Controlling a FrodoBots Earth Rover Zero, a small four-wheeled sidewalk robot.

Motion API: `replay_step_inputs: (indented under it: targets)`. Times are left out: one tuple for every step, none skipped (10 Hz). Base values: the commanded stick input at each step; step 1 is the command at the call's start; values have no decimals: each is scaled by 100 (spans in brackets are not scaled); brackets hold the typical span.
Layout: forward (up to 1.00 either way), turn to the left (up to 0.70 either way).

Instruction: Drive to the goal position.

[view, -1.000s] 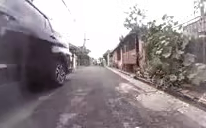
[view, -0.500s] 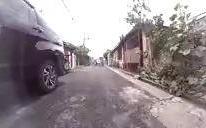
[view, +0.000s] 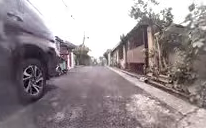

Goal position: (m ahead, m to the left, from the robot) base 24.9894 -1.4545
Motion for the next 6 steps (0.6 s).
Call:
replay_step_inputs:
  targets:
    - [100,31]
    - [100,11]
    - [100,2]
    - [100,2]
    - [100,2]
    - [100,2]
